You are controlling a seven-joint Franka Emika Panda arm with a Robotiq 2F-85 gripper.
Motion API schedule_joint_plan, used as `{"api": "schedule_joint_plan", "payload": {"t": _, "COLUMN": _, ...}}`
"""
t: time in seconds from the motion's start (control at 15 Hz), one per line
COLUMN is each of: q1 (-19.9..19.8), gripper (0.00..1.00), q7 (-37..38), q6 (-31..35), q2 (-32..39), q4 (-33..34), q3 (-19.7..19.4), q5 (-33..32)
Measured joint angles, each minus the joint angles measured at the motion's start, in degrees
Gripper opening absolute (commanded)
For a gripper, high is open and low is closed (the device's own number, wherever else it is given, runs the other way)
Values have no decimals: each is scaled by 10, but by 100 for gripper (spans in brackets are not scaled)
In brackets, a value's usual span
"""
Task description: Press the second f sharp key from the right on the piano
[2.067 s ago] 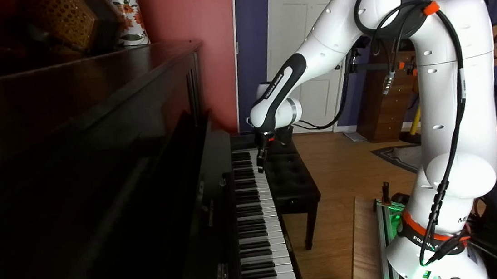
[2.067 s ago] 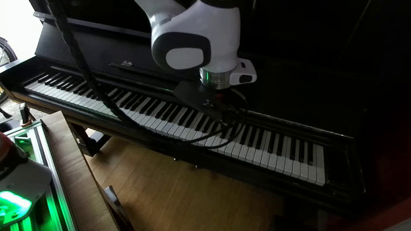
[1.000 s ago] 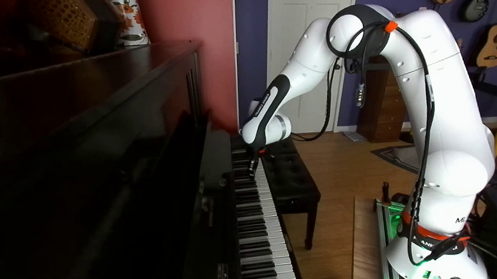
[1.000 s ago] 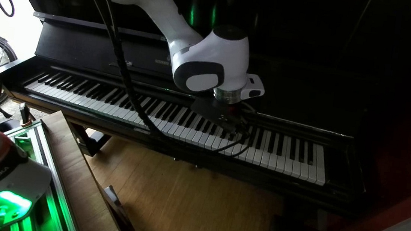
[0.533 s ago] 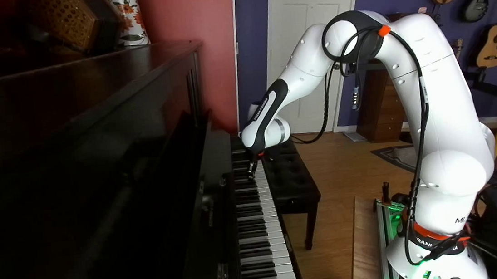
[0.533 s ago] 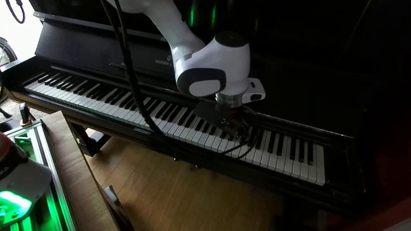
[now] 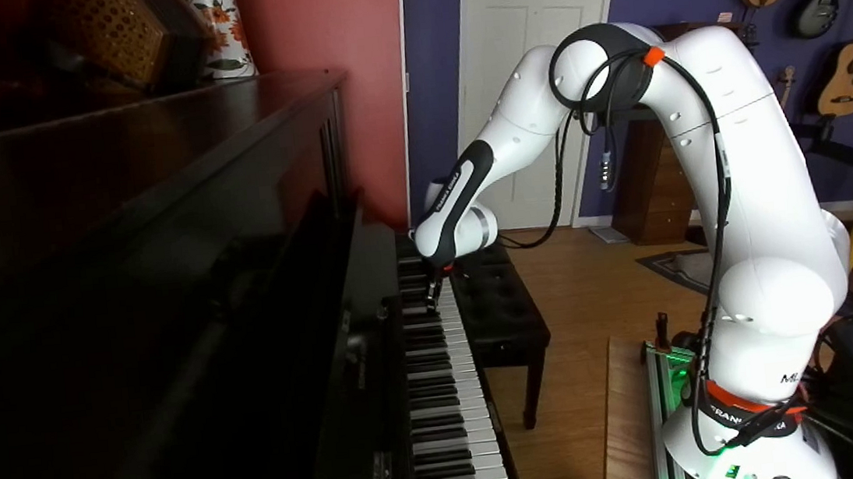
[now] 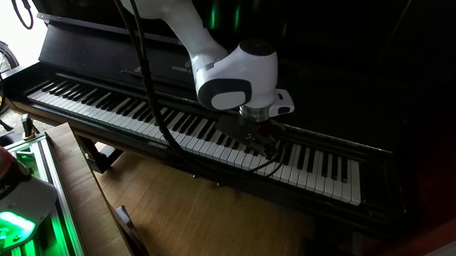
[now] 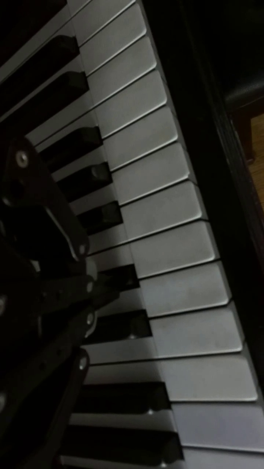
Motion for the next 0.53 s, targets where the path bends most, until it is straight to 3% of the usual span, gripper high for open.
{"api": "schedule_joint_plan", "payload": {"t": 0.13, "q1": 0, "gripper": 0, "q7": 0, "q6": 0, "q2": 0, "q4": 0, "q3": 0, "q5": -1}}
{"api": "schedule_joint_plan", "payload": {"t": 0.2, "q1": 0, "gripper": 26, "q7": 0, "q6": 0, "q2": 0, "q4": 0, "q3": 1, "q5": -1}}
{"api": "schedule_joint_plan", "payload": {"t": 0.33, "q1": 0, "gripper": 32, "q7": 1, "q6": 0, "q2": -1, "q4": 2, "q3": 1, "q5": -2}}
{"api": "schedule_joint_plan", "payload": {"t": 0.53, "q1": 0, "gripper": 54, "q7": 4, "q6": 0, "q2": -8, "q4": 6, "q3": 1, "q5": -3}}
